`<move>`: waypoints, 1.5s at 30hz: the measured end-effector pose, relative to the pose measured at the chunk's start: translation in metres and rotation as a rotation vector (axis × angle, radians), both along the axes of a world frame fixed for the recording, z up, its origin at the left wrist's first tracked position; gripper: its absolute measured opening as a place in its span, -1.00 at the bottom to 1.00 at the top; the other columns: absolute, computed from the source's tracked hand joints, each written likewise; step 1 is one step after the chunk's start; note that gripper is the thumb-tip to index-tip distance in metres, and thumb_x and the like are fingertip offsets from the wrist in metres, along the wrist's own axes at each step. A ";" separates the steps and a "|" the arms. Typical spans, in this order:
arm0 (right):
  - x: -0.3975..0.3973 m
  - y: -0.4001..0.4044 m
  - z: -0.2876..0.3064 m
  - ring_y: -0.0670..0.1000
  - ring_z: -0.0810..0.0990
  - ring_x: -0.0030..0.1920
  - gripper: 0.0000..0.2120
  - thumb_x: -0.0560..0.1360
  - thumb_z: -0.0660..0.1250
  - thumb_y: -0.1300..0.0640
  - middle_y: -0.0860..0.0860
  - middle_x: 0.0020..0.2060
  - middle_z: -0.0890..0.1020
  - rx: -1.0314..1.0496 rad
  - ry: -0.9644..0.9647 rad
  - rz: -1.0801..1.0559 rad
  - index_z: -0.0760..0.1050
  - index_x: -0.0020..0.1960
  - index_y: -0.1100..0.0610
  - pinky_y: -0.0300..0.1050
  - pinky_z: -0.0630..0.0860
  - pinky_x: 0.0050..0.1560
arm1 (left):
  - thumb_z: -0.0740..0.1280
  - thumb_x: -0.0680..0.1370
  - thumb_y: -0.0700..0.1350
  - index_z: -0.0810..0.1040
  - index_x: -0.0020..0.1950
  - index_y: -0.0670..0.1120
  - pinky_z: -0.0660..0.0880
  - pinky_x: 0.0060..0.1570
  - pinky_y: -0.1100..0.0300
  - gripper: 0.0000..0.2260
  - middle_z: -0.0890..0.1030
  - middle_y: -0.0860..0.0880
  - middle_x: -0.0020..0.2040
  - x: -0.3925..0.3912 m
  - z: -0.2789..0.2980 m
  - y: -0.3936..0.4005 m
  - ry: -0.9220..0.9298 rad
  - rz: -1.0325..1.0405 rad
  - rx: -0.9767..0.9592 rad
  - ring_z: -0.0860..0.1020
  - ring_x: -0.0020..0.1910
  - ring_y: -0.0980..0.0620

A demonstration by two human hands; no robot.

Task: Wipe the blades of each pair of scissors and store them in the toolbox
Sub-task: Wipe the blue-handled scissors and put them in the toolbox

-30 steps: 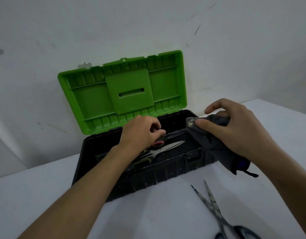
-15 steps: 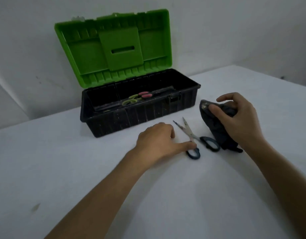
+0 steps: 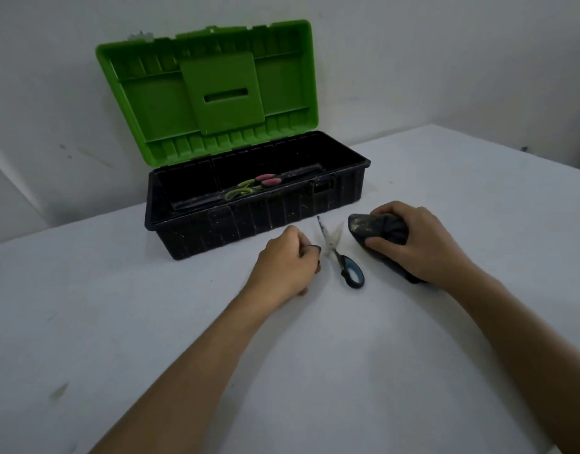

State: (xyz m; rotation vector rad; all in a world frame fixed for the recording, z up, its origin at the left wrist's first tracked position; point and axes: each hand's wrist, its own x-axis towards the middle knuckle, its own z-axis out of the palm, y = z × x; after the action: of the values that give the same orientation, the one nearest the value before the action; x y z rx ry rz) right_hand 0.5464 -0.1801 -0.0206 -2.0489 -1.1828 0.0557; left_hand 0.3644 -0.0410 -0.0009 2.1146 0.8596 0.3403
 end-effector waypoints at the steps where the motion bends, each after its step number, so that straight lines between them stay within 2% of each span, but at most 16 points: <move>1: -0.003 0.002 0.001 -0.01 0.58 -0.01 -0.71 0.45 0.47 -0.01 -0.08 -0.07 0.64 0.032 -0.014 -0.001 0.52 0.13 -0.07 -0.35 0.43 -0.06 | 0.21 0.64 -0.08 0.43 0.01 -0.07 0.57 -0.36 0.14 -0.92 0.70 0.00 -0.16 -0.005 0.001 0.002 -0.033 0.023 -0.110 0.62 -0.32 0.04; 2: -0.006 0.006 0.002 -0.03 0.58 -0.05 -0.74 0.48 0.46 0.04 -0.08 -0.08 0.64 0.075 -0.025 -0.001 0.53 0.15 -0.02 -0.45 0.39 -0.10 | 0.17 0.66 -0.11 0.40 0.01 -0.08 0.52 -0.41 0.15 -0.92 0.72 -0.02 -0.18 -0.011 0.003 0.003 -0.070 0.049 -0.226 0.60 -0.37 0.03; 4: -0.016 0.017 0.010 -0.10 0.57 -0.11 -0.76 0.51 0.42 0.11 -0.06 -0.11 0.62 0.164 -0.038 0.022 0.52 0.17 0.03 -0.50 0.38 -0.16 | 0.09 0.66 -0.17 0.37 -0.02 -0.07 0.40 -0.49 0.17 -0.89 0.72 -0.06 -0.21 -0.025 0.007 0.008 -0.145 0.113 -0.410 0.54 -0.47 0.00; 8: -0.042 0.050 0.019 -0.06 0.55 -0.12 -0.80 0.55 0.36 0.13 -0.05 -0.11 0.59 0.282 -0.078 0.161 0.46 0.16 0.06 -0.38 0.39 -0.18 | 0.08 0.63 -0.17 0.36 -0.08 -0.05 0.15 -0.54 0.26 -0.87 0.57 -0.06 -0.29 -0.055 0.006 0.025 -0.234 0.241 -0.476 0.31 -0.55 0.06; 10: -0.055 0.069 0.016 -0.03 0.54 -0.09 -0.80 0.58 0.33 0.11 -0.06 -0.06 0.58 0.265 -0.062 0.202 0.43 0.18 0.05 -0.22 0.41 -0.15 | 0.17 0.60 -0.13 0.35 -0.12 -0.05 0.11 -0.55 0.25 -0.90 0.49 -0.04 -0.33 -0.069 0.005 0.032 -0.262 0.255 -0.472 0.23 -0.55 0.08; 13: -0.072 0.092 0.005 -0.05 0.52 -0.07 -0.80 0.60 0.30 0.07 -0.07 0.00 0.55 0.226 -0.037 0.241 0.39 0.19 0.02 -0.14 0.41 -0.11 | 0.45 0.51 -0.06 0.32 -0.17 -0.02 0.16 -0.60 0.28 -0.71 0.41 0.05 -0.45 -0.088 0.001 0.039 -0.310 0.261 -0.393 0.22 -0.57 0.12; 16: -0.089 0.102 -0.004 -0.11 0.49 -0.07 -0.80 0.62 0.23 -0.03 -0.06 0.03 0.53 0.264 -0.047 0.268 0.37 0.20 0.01 -0.35 0.38 -0.11 | 0.55 0.43 -0.09 0.37 -0.12 -0.04 0.23 -0.60 0.30 -0.67 0.39 0.07 -0.44 -0.099 -0.005 0.042 -0.425 0.303 -0.382 0.28 -0.59 0.14; 18: -0.099 0.101 -0.007 -0.13 0.46 -0.06 -0.74 0.64 0.15 -0.10 -0.05 0.08 0.47 0.287 -0.082 0.304 0.37 0.22 0.04 -0.44 0.36 -0.09 | 0.57 0.40 -0.09 0.48 -0.04 -0.05 0.27 -0.59 0.30 -0.70 0.43 0.05 -0.40 -0.100 -0.006 0.043 -0.462 0.337 -0.408 0.32 -0.59 0.16; 21: -0.109 0.095 -0.008 -0.11 0.45 -0.07 -0.67 0.62 0.13 -0.12 -0.05 0.10 0.40 0.278 -0.147 0.352 0.35 0.25 0.07 -0.37 0.40 -0.09 | 0.58 0.38 -0.10 0.58 0.01 -0.05 0.31 -0.56 0.28 -0.72 0.44 0.05 -0.40 -0.100 -0.008 0.041 -0.469 0.308 -0.393 0.35 -0.56 0.14; 26: -0.112 0.090 -0.006 -0.10 0.49 -0.07 -0.67 0.52 0.41 0.05 -0.03 0.08 0.43 0.272 -0.277 0.424 0.47 0.24 0.13 -0.31 0.49 -0.11 | 0.61 0.33 -0.20 0.61 -0.08 -0.09 0.34 -0.54 0.32 -0.74 0.44 0.04 -0.42 -0.101 -0.008 0.036 -0.467 0.264 -0.339 0.37 -0.56 0.16; 30: -0.110 0.091 -0.003 -0.02 0.52 -0.11 -0.70 0.48 0.47 0.15 0.01 0.03 0.47 0.338 -0.380 0.398 0.56 0.19 0.15 -0.15 0.55 -0.16 | 0.59 0.34 -0.25 0.59 -0.13 -0.10 0.33 -0.55 0.39 -0.78 0.38 0.07 -0.44 -0.106 -0.010 0.038 -0.509 0.248 -0.340 0.36 -0.58 0.21; 33: -0.098 0.093 -0.003 -0.01 0.51 -0.13 -0.69 0.47 0.48 0.17 0.02 0.02 0.46 0.378 -0.374 0.252 0.57 0.20 0.15 -0.07 0.58 -0.18 | 0.58 0.35 -0.26 0.58 -0.16 -0.10 0.32 -0.54 0.41 -0.79 0.35 0.07 -0.43 -0.107 -0.013 0.039 -0.520 0.242 -0.340 0.34 -0.58 0.20; 36: -0.093 0.087 -0.002 -0.01 0.51 -0.13 -0.67 0.47 0.48 0.18 0.07 0.02 0.48 0.433 -0.387 0.209 0.58 0.22 0.18 -0.21 0.53 -0.15 | 0.60 0.33 -0.22 0.58 -0.20 -0.06 0.31 -0.53 0.40 -0.77 0.37 0.13 -0.46 -0.105 -0.014 0.038 -0.524 0.236 -0.323 0.35 -0.56 0.19; 39: -0.104 0.081 -0.004 0.01 0.52 -0.14 -0.65 0.46 0.49 0.19 0.10 0.02 0.50 0.383 -0.482 0.355 0.60 0.23 0.20 -0.33 0.45 -0.16 | 0.61 0.31 -0.18 0.57 -0.22 -0.03 0.30 -0.54 0.39 -0.76 0.38 0.12 -0.45 -0.106 -0.016 0.040 -0.547 0.249 -0.313 0.35 -0.55 0.17; 41: -0.106 0.084 -0.005 0.04 0.52 -0.18 -0.65 0.46 0.49 0.19 0.08 0.01 0.50 0.355 -0.509 0.371 0.60 0.24 0.17 -0.24 0.49 -0.24 | 0.61 0.31 -0.19 0.56 -0.23 -0.04 0.30 -0.54 0.39 -0.76 0.39 0.09 -0.42 -0.108 -0.016 0.042 -0.560 0.253 -0.310 0.35 -0.55 0.16; 45: -0.093 0.089 0.000 0.02 0.50 -0.18 -0.66 0.46 0.47 0.21 0.07 -0.01 0.48 0.422 -0.447 0.182 0.61 0.24 0.14 -0.07 0.54 -0.29 | 0.62 0.30 -0.18 0.57 -0.26 -0.02 0.42 -0.40 0.30 -0.76 0.44 0.07 -0.35 -0.108 -0.019 0.044 -0.568 0.255 -0.300 0.42 -0.40 0.13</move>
State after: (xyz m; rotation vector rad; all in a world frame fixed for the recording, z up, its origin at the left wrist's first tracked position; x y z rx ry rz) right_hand 0.4529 -0.0915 -0.0208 -1.6172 -1.4988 -0.5452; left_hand 0.2566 0.0027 -0.0199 1.5151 0.7762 0.8418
